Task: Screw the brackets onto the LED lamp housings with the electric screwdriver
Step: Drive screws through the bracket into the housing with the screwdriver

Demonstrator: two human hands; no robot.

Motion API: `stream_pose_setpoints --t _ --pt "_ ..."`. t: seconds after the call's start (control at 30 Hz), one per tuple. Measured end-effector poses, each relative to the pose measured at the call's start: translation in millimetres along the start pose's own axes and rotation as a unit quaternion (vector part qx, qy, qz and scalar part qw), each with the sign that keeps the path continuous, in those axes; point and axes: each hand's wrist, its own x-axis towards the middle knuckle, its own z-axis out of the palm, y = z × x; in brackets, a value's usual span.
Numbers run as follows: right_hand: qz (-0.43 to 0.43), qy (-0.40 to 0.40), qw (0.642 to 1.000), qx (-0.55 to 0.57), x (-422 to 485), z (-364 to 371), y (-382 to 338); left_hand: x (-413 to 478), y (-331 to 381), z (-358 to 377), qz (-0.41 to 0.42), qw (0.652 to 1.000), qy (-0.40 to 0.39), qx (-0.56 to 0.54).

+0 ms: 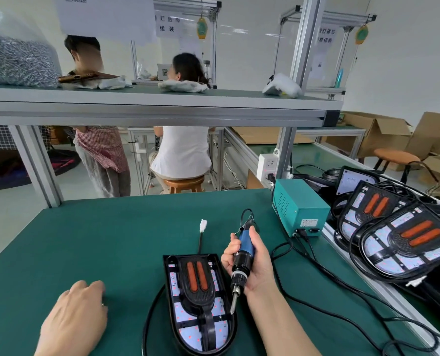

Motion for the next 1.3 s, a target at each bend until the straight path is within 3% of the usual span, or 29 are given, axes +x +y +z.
stream_pose_setpoints --t 0.8,0.93,1.03,1.17,1.3 --pt "-0.006 -0.004 1.0 -0.001 -1 1 1 -5 12 -17 0.022 0.998 -0.002 0.057" --pt "-0.003 -0.009 1.0 0.008 -2 2 -1 -5 15 -16 0.017 0.998 0.022 -0.065" --pt "-0.002 -0.014 1.0 0.013 -4 5 0 -8 24 -17 0.038 0.976 0.045 -0.211" --pt "-0.006 -0.012 1.0 0.018 -4 11 4 -15 43 -28 0.056 0.919 -0.018 -0.389" --pt "-0.016 -0.001 1.0 0.024 -4 14 6 -27 67 -39 0.072 0.883 -0.085 -0.455"
